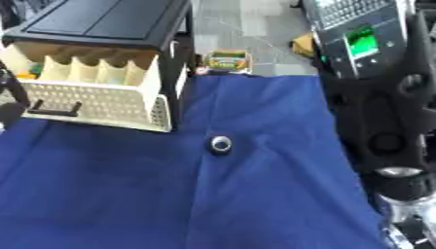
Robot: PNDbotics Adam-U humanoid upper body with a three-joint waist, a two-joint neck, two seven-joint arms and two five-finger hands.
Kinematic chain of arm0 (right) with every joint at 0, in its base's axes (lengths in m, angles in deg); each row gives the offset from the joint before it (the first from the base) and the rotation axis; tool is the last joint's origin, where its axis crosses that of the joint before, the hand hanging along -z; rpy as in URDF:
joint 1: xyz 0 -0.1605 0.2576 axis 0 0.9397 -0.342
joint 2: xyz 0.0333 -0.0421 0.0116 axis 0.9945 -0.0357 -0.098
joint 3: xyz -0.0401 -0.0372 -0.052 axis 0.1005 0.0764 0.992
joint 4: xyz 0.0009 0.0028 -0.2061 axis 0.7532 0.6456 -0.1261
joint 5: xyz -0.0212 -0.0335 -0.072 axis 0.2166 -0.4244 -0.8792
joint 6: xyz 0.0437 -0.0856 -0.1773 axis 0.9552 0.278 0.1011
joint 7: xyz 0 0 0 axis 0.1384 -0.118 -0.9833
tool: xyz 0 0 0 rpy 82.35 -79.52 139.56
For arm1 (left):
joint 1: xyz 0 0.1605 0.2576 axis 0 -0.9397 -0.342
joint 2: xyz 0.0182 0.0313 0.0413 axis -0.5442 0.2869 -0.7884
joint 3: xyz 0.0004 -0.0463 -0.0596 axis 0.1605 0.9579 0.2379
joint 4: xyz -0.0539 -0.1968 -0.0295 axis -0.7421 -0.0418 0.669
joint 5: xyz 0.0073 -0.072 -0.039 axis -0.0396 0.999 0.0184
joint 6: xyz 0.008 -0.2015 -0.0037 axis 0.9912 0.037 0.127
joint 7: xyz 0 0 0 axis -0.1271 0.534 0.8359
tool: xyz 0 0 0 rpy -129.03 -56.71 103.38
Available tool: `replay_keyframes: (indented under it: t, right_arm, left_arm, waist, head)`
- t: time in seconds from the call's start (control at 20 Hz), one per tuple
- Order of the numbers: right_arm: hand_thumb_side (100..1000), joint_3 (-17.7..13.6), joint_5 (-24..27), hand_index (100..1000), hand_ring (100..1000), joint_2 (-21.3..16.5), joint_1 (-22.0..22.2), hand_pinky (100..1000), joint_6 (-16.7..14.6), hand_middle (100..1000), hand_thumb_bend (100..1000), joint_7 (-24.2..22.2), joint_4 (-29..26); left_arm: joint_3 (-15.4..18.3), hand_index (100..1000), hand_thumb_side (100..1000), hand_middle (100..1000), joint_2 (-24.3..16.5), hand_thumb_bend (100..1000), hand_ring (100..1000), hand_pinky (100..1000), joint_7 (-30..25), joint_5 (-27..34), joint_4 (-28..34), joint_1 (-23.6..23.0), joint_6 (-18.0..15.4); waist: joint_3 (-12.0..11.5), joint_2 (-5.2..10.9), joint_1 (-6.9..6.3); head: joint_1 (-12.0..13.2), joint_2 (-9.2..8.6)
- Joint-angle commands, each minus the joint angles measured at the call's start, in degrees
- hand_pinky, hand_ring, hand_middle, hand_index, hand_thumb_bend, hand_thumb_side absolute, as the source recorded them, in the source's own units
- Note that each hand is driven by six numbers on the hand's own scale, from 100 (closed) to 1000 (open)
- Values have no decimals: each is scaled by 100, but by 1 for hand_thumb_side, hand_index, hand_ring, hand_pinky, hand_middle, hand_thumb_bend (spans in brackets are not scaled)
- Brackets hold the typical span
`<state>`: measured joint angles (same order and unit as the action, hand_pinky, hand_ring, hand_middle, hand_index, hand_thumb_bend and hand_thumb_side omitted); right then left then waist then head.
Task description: Pick up objects from table and place into drawer.
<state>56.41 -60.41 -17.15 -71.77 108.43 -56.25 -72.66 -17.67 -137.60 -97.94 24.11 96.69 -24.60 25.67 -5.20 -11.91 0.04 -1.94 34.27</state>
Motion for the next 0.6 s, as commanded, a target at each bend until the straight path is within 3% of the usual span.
replay_keyframes:
  t: [0.05,0.3,0.5,0.6]
  right_arm:
    - [891,-151,171,823,642,-380,35,526,39,644,353,232,-213]
    - [888,-258,302,823,638,-623,255,522,94,642,363,507,-358]
    - [880,-316,414,824,635,-705,344,518,142,641,369,639,-392]
    - [885,-331,452,825,634,-720,366,517,153,641,376,674,-401]
  left_arm:
    - [-71,678,986,364,-358,100,346,100,-113,30,65,-83,-29]
    - [-285,831,1000,428,-443,100,440,100,-423,219,65,-442,152]
    - [-422,933,1000,525,-398,100,539,100,-713,339,65,-686,506]
    - [-482,947,1000,544,-357,100,578,143,-840,418,65,-741,724]
  waist:
    - [13,73,-34]
    - [48,35,-18]
    - [81,-3,9]
    - [101,-24,23]
  head:
    - [44,21]
    - [88,-26]
    - [103,-54]
    - [112,-74]
